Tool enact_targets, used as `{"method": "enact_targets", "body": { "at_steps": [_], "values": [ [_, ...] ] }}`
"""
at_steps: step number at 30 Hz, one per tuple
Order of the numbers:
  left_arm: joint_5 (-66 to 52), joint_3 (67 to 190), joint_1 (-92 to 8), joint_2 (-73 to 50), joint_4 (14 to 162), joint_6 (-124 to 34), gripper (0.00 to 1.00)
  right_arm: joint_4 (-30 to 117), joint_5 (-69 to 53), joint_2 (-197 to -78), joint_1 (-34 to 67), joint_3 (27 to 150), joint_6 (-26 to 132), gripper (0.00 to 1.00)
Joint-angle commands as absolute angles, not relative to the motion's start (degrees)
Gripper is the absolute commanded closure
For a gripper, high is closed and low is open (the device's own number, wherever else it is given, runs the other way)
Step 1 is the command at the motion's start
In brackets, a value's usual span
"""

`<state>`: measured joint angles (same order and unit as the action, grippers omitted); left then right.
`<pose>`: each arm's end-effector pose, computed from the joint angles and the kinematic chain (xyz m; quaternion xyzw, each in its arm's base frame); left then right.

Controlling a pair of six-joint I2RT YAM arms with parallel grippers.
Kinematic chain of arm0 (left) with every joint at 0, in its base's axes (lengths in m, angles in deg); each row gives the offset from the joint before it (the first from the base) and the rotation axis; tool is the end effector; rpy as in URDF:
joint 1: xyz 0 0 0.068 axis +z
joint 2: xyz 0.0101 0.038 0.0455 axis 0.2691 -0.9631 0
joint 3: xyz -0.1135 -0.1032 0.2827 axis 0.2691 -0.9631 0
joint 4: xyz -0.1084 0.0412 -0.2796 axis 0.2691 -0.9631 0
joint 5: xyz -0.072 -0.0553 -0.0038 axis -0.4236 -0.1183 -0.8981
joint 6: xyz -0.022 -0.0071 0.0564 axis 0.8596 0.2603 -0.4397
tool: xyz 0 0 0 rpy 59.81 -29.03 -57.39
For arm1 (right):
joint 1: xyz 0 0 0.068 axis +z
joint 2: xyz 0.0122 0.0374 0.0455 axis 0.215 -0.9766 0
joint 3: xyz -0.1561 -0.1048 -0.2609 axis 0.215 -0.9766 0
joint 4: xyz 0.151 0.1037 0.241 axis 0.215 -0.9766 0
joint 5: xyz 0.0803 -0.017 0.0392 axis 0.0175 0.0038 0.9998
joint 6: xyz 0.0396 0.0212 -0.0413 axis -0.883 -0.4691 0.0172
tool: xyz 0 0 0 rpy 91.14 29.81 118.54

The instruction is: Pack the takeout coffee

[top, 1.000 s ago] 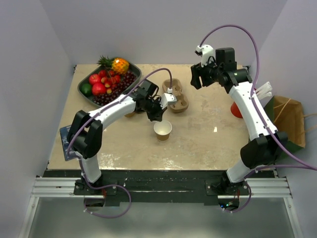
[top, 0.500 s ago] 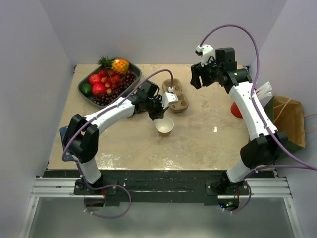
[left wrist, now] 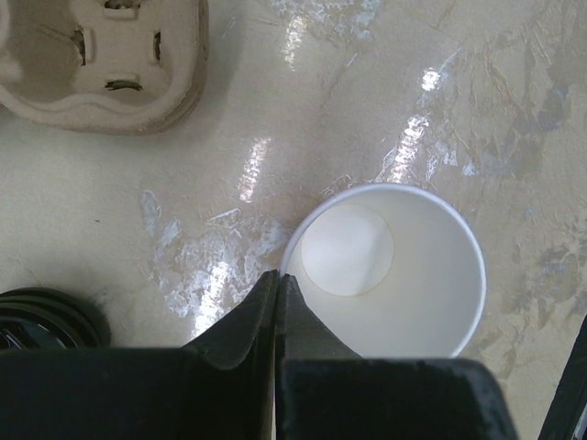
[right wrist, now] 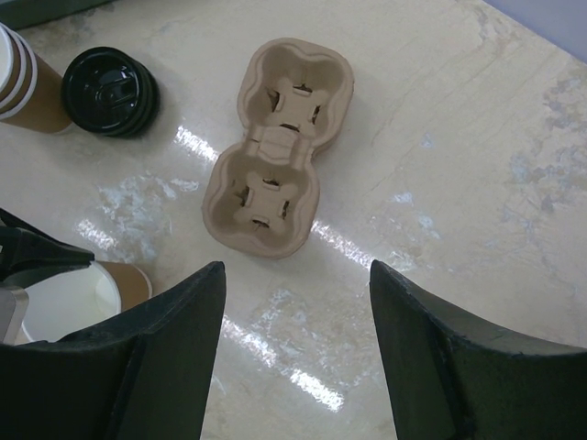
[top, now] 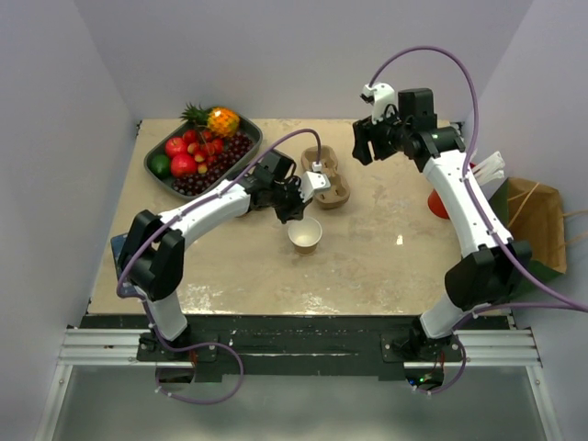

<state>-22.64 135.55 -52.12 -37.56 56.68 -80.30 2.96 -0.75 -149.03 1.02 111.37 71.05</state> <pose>0.3472 -0.2799 0.2772 0.5211 0.7657 -0.2295 0.2993 0.3993 0.1074 0.4453 -0.2452 0.8497 0.1237 0.4500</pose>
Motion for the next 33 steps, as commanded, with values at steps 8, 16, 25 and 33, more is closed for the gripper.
{"method": "enact_targets", "body": {
  "at_steps": [8,16,25,33],
  "values": [
    [-24.47,137.72,-52.09,-37.92,56.71,-81.27,0.75,4.49,1.49,-150.37,1.12,114.83,70.55,0.32],
    [-21.49,144.47,-49.28,-35.72,56.63,-79.17,0.51,5.45,2.02,-152.3,1.03,116.85,70.55,0.32],
    [-14.8,157.32,-40.22,-44.85,40.73,-85.3,0.46,6.86,2.28,-152.13,1.03,117.2,70.11,0.31],
    [-11.64,152.66,-40.31,-47.13,41.33,-93.14,0.57,7.56,1.75,-149.23,1.12,114.22,70.28,0.3]
  ]
}}
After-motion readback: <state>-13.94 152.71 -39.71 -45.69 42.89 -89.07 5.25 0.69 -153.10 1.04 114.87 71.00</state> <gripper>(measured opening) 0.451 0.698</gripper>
